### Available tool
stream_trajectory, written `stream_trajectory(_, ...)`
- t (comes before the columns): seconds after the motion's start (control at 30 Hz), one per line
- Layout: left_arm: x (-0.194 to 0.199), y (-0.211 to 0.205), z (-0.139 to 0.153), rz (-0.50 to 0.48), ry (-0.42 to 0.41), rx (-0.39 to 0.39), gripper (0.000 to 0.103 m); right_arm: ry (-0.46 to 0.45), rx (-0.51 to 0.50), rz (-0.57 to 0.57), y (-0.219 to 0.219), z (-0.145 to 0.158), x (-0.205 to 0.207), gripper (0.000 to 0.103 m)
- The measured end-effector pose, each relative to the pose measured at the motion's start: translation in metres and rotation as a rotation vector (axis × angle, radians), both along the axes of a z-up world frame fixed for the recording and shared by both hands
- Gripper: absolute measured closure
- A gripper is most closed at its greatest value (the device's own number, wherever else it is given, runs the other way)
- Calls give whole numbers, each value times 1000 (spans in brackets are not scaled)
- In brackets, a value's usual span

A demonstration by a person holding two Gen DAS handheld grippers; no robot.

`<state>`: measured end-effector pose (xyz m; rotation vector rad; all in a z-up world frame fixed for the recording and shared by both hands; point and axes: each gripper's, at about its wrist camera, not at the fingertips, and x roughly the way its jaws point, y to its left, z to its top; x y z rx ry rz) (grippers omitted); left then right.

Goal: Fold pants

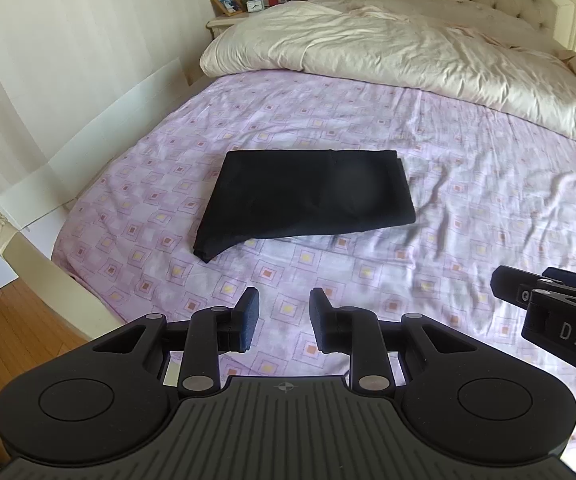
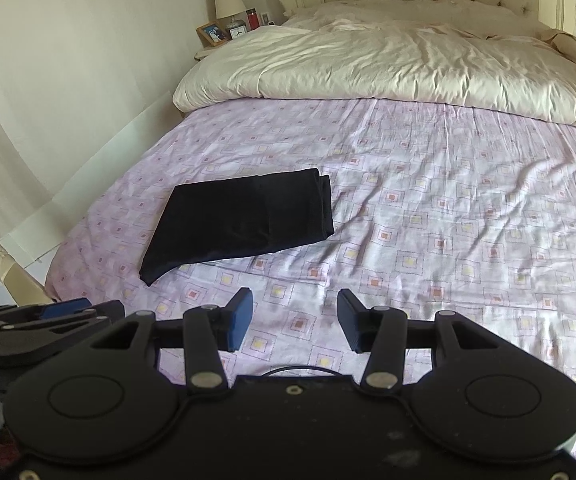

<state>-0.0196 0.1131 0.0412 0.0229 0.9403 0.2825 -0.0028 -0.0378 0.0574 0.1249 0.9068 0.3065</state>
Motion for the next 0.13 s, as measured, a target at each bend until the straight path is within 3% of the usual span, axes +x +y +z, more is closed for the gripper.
stream_trajectory(0.13,3,-1,-1,-1,-1,4,76,7,6,-4,0,-2,5,53)
